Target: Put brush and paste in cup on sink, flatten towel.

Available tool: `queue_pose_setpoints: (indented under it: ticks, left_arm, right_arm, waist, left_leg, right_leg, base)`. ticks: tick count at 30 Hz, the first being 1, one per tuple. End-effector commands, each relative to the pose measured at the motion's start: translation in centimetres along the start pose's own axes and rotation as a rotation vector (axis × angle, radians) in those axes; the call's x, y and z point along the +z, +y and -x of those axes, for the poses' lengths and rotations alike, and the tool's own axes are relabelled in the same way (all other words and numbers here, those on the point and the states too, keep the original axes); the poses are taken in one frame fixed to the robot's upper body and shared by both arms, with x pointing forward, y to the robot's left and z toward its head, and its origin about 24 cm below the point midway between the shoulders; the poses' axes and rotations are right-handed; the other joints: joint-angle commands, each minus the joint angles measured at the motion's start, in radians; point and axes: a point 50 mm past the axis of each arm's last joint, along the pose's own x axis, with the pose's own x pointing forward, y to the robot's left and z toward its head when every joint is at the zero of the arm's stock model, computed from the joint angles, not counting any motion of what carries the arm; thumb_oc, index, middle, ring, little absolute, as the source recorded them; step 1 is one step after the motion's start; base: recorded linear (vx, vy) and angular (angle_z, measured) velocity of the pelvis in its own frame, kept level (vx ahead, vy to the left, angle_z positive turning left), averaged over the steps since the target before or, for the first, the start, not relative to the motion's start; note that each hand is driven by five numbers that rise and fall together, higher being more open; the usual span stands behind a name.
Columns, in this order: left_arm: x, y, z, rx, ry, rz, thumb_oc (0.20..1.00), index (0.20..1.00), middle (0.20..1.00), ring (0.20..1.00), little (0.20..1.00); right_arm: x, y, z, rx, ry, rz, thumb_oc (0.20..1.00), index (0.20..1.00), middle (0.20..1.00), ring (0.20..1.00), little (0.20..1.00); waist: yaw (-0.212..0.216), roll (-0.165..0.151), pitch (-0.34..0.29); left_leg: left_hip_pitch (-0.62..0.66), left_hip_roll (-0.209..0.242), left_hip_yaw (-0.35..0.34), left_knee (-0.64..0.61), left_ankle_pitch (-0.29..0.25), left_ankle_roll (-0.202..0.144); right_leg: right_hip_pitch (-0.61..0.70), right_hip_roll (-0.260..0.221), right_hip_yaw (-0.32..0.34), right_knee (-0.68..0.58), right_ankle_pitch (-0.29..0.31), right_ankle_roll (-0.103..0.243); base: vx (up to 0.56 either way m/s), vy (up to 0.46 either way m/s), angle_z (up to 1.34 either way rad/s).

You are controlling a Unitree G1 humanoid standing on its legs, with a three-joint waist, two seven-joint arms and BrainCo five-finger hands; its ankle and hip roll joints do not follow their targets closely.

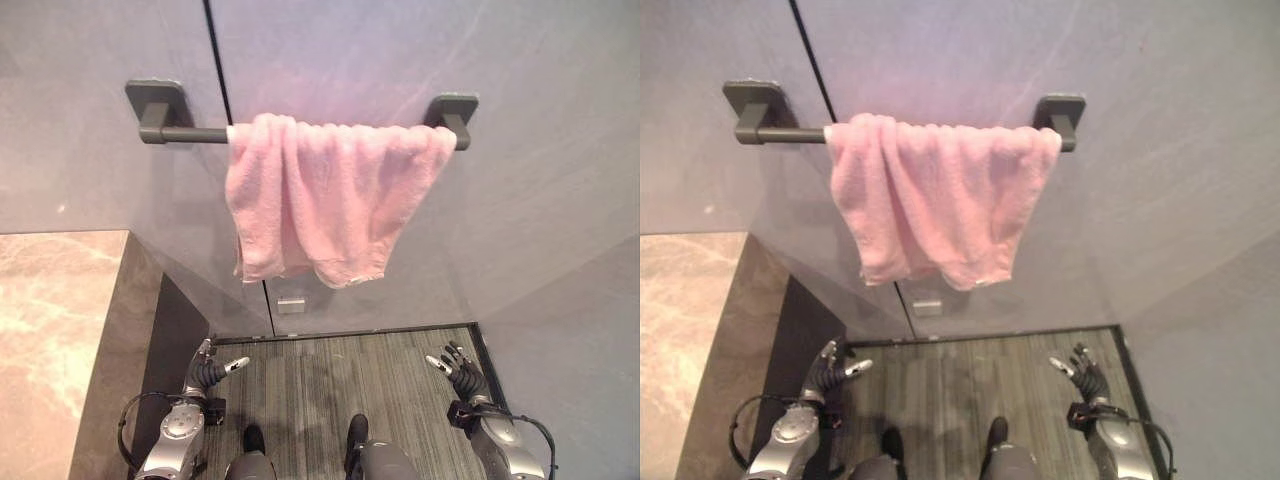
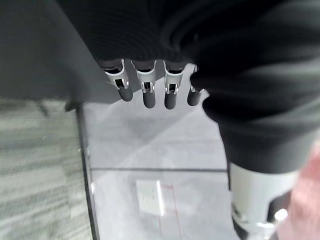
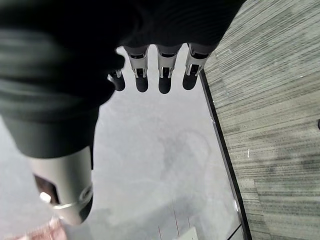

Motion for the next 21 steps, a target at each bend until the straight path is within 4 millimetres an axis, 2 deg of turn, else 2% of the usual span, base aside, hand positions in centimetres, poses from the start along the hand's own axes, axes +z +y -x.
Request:
queue_pose_setpoints:
  ticks: [1, 3, 4, 5, 6, 8, 9, 10, 11, 13, 16, 18, 21]
  left_arm:
    - [1.2, 1.1, 0.9, -0.008, -0.103, -0.048, 1.0, 1.0, 1.0, 1.0, 1.0]
    - [1.0, 1.3, 1.1, -0.013, -0.099, -0.065, 1.0, 1.0, 1.0, 1.0, 1.0]
    - [1.1, 1.3, 1.3, -0.024, -0.104, -0.082, 1.0, 1.0, 1.0, 1.0, 1.0]
    - [1.1, 1.3, 1.3, -0.024, -0.104, -0.082, 1.0, 1.0, 1.0, 1.0, 1.0]
    - [1.4, 1.4, 1.4, -0.055, -0.12, -0.166, 1.0, 1.0, 1.0, 1.0, 1.0]
    - [2.2, 1.7, 1.4, -0.087, -0.16, -0.281, 1.0, 1.0, 1.0, 1.0, 1.0]
    - [2.6, 1.9, 1.3, -0.085, -0.175, -0.314, 1.0, 1.0, 1.0, 1.0, 1.0]
    - [3.0, 2.3, 1.3, -0.108, -0.194, -0.445, 1.0, 1.0, 1.0, 1.0, 1.0]
    - [3.3, 2.4, 1.3, -0.12, -0.206, -0.475, 1.0, 1.0, 1.0, 1.0, 1.0]
    - [2.8, 2.3, 1.6, -0.144, -0.182, -0.478, 1.0, 1.0, 1.0, 1.0, 1.0]
    - [2.6, 1.8, 2.0, -0.213, -0.177, -0.531, 1.0, 1.0, 1.0, 1.0, 1.0]
    - [2.8, 1.2, 2.0, -0.27, -0.195, -0.596, 1.0, 1.0, 1.0, 1.0, 1.0]
    - [4.0, 0.4, 1.8, -0.326, -0.272, -0.733, 1.0, 1.0, 1.0, 1.0, 1.0]
  right_arm:
    - [3.5, 0.7, -0.6, 0.04, -0.154, 0.018, 1.0, 1.0, 1.0, 1.0, 1.0]
    - [3.9, 0.9, -0.7, 0.042, -0.171, 0.043, 1.0, 1.0, 1.0, 1.0, 1.0]
    - [4.9, 0.9, -0.8, 0.043, -0.213, 0.088, 1.0, 1.0, 1.0, 1.0, 1.0]
    - [4.9, 0.9, -0.8, 0.043, -0.213, 0.088, 1.0, 1.0, 1.0, 1.0, 1.0]
    - [6.0, 0.7, -0.8, 0.031, -0.254, 0.173, 1.0, 1.0, 1.0, 1.0, 1.0]
    - [7.0, -0.3, -0.6, -0.007, -0.292, 0.259, 1.0, 1.0, 1.0, 1.0, 1.0]
    - [7.2, -0.5, -0.5, -0.018, -0.302, 0.284, 1.0, 1.0, 1.0, 1.0, 1.0]
    - [7.0, -1.6, -0.2, -0.059, -0.283, 0.377, 1.0, 1.0, 1.0, 1.0, 1.0]
    - [6.9, -2.3, -0.1, -0.083, -0.275, 0.391, 1.0, 1.0, 1.0, 1.0, 1.0]
    - [6.5, -3.6, -0.2, -0.146, -0.236, 0.352, 1.0, 1.0, 1.0, 1.0, 1.0]
    - [5.8, -4.8, 0.0, -0.212, -0.2, 0.302, 1.0, 1.0, 1.0, 1.0, 1.0]
    - [6.5, -5.2, 0.2, -0.222, -0.218, 0.386, 1.0, 1.0, 1.0, 1.0, 1.0]
    - [9.1, -5.7, 0.8, -0.211, -0.296, 0.609, 1.0, 1.0, 1.0, 1.0, 1.0]
  waist:
    - [0.008, 0.021, -0.022]
    - [0.015, 0.02, -0.02]
    - [0.013, 0.025, -0.017]
    - [0.013, 0.024, -0.016]
    - [0.005, 0.027, -0.014]
    - [-0.007, 0.024, -0.014]
    - [-0.009, 0.023, -0.011]
    - [-0.012, 0.019, -0.012]
    - [-0.012, 0.011, -0.023]
    - [-0.004, 0.005, -0.049]
    - [-0.013, 0.005, -0.076]
    - [-0.02, 0.007, -0.09]
    - [-0.04, 0.004, -0.107]
  left_leg:
    - [0.003, -0.009, -0.017, -0.014, 0.017, 0.019]
    - [0.027, -0.03, 0.001, -0.02, 0.002, 0.037]
    - [0.046, -0.041, 0.002, -0.026, -0.006, 0.05]
    - [0.047, -0.041, 0.003, -0.026, -0.006, 0.05]
    - [0.067, -0.043, 0.0, -0.034, -0.011, 0.052]
    - [0.084, -0.042, 0.001, -0.045, -0.013, 0.047]
    - [0.081, -0.036, -0.005, -0.036, -0.015, 0.044]
    - [0.08, -0.022, -0.013, -0.022, -0.016, 0.038]
    - [0.079, -0.024, -0.015, -0.034, -0.011, 0.037]
    - [0.09, -0.023, 0.004, -0.056, -0.005, 0.029]
    - [0.107, -0.016, 0.014, -0.09, 0.008, 0.021]
    - [0.12, -0.011, 0.023, -0.108, 0.015, 0.016]
    - [0.133, -0.003, 0.035, -0.127, 0.023, 0.008]
  right_leg:
    - [0.031, -0.063, 0.057, 0.094, 0.044, 0.083]
    - [0.027, -0.093, 0.053, 0.115, 0.084, 0.095]
    - [0.014, -0.101, 0.056, 0.17, 0.109, 0.095]
    - [0.014, -0.102, 0.057, 0.172, 0.108, 0.095]
    - [-0.01, -0.086, 0.059, 0.189, 0.115, 0.091]
    - [-0.041, -0.071, 0.059, 0.121, 0.139, 0.09]
    - [-0.032, -0.068, 0.046, 0.092, 0.141, 0.094]
    - [0.006, -0.065, 0.054, 0.06, 0.13, 0.102]
    - [0.014, -0.051, 0.067, 0.034, 0.131, 0.1]
    - [0.047, -0.05, 0.041, -0.012, 0.14, 0.108]
    - [0.065, -0.037, 0.055, -0.046, 0.133, 0.111]
    - [0.078, -0.03, 0.056, -0.071, 0.122, 0.108]
    - [0.09, -0.021, 0.055, -0.093, 0.111, 0.108]
  base:
    - [0.1, 0.242, -0.2]
    - [0.09, 0.215, -0.37]
    - [0.08, 0.207, -0.35]
    - [0.1, 0.203, -0.2]
    - [0.06, 0.094, -0.06]
    - [0.06, 0.032, -0.01]
    - [0.01, -0.086, 0.01]
    - [0.01, -0.1, 0.11]
    - [0.02, -0.097, 0.17]
    - [0.04, -0.058, 0.1]
    - [0.04, -0.043, -0.16]
    - [0.03, -0.04, -0.15]
    - [0.02, -0.044, -0.09]
